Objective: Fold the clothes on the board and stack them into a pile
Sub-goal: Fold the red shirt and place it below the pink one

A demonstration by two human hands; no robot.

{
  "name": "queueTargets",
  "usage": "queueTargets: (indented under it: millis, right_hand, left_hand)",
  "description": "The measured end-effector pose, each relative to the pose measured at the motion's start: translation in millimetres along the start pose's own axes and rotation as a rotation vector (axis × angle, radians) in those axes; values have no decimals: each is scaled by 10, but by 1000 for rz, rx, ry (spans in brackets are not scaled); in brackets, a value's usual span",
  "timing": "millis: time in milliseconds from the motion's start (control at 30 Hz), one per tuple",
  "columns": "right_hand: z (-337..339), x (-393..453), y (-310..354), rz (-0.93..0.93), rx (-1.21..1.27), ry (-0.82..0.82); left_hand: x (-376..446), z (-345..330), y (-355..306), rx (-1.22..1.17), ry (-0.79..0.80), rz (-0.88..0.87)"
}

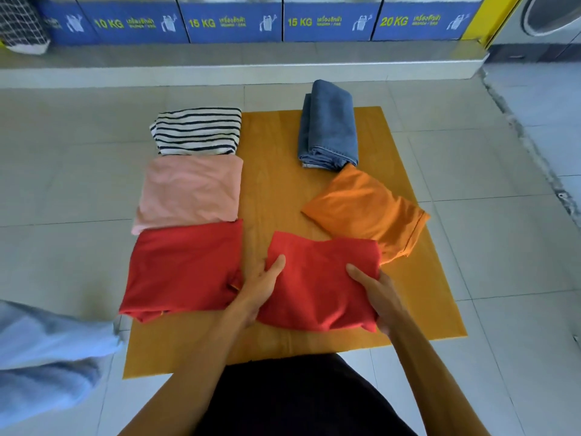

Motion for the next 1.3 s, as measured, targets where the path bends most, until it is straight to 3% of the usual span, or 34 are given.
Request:
queueTargets:
  millis: [200, 367, 500, 700, 1100, 1200, 1300]
  right_hand:
    - [-613, -346, 19, 20, -1, 186]
    - [-1327, -637, -143, -31, -93, 400]
    - [-1838, -779, -427, -61, -228, 422]
    - [-2087, -917, -895, -206, -512, 480]
    - [-2146, -756, -1195, -385, -653, 383]
    - [-2163, -672, -1170, -322, -656, 331]
    - [-2170, -576, -1112, -176, -654, 177]
  left_hand:
    - [-453, 807, 12, -111, -95, -47]
    - [-935, 1669, 373, -177, -322, 36]
    - [-1279, 2219, 669, -174, -401, 108]
    - [-1489, 2661, 1090, -92, -372, 208]
    - [-1228, 2734, 1364, -22, -325, 266]
    - [-1210, 2750, 1319, 30, -411, 249]
    - [-1154, 2738, 1184, 129, -485, 149]
Point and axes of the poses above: each hand's wrist, its own x-axis towards the middle knuckle, its own z-axis out of the back of the hand, y = z × x, the point moved 4 cm from there along x, towards the middle knuckle, and after that the axes turned 2 degrees about -z, right-handed, at the moved point
